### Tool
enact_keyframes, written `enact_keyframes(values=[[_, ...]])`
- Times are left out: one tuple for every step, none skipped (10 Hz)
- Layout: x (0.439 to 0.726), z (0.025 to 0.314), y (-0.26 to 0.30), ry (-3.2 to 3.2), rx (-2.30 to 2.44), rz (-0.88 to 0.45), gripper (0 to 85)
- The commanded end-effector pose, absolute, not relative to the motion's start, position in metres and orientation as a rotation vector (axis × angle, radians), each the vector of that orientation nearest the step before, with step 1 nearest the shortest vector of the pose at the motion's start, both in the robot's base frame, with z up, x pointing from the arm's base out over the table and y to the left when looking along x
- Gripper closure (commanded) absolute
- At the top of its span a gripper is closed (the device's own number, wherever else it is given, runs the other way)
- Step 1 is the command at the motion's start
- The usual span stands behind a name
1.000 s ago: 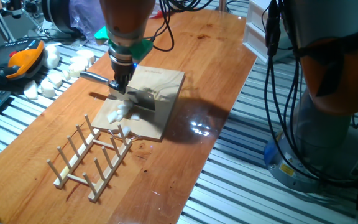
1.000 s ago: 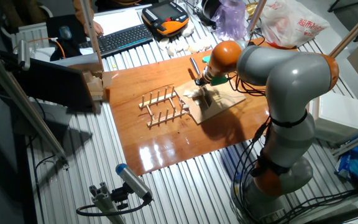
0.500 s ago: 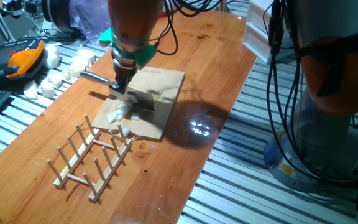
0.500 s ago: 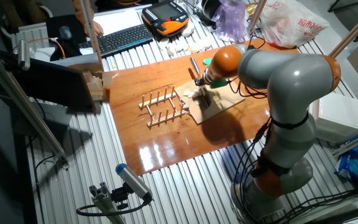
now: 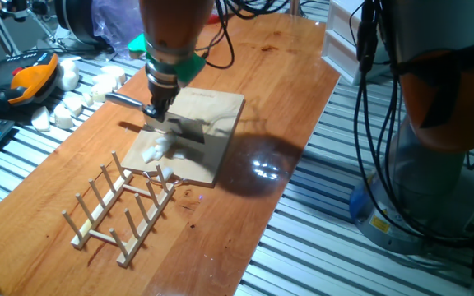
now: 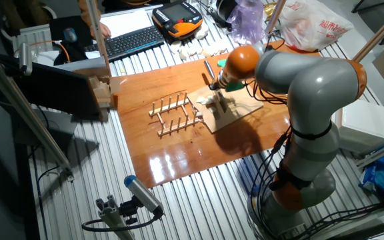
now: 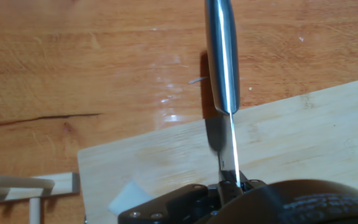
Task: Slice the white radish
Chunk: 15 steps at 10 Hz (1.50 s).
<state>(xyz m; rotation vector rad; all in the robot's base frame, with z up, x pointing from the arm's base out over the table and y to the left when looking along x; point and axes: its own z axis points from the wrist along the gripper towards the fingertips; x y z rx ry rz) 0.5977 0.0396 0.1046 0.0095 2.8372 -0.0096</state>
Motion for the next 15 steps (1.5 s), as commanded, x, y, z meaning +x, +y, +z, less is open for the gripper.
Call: enact_keyframes(values=[[0.598, 0.11, 0.041, 2.844, 0.024, 0.007, 85.0], [0.598, 0.113, 0.044, 2.845, 0.04, 0.016, 85.0], [0.599, 0.115, 0.047, 2.84, 0.051, 0.005, 85.0], [0.6, 0.118, 0.05, 2.84, 0.064, 0.007, 85.0], [0.6, 0.122, 0.053, 2.847, 0.073, 0.005, 85.0], [0.599, 0.128, 0.059, 2.862, 0.097, 0.023, 85.0], [0.598, 0.137, 0.068, 2.886, 0.123, 0.032, 85.0], [0.597, 0.146, 0.079, 2.913, 0.141, 0.041, 85.0], [0.595, 0.153, 0.091, 2.939, 0.162, 0.068, 85.0], [0.592, 0.16, 0.103, 2.958, 0.184, 0.076, 85.0], [0.59, 0.166, 0.112, 2.977, 0.207, 0.074, 85.0], [0.59, 0.167, 0.114, 2.98, 0.21, 0.074, 85.0], [0.592, 0.167, 0.11, 2.977, 0.194, 0.08, 85.0], [0.597, 0.173, 0.1, 2.969, 0.174, 0.095, 85.0], [0.601, 0.183, 0.089, 2.974, 0.172, 0.142, 85.0]])
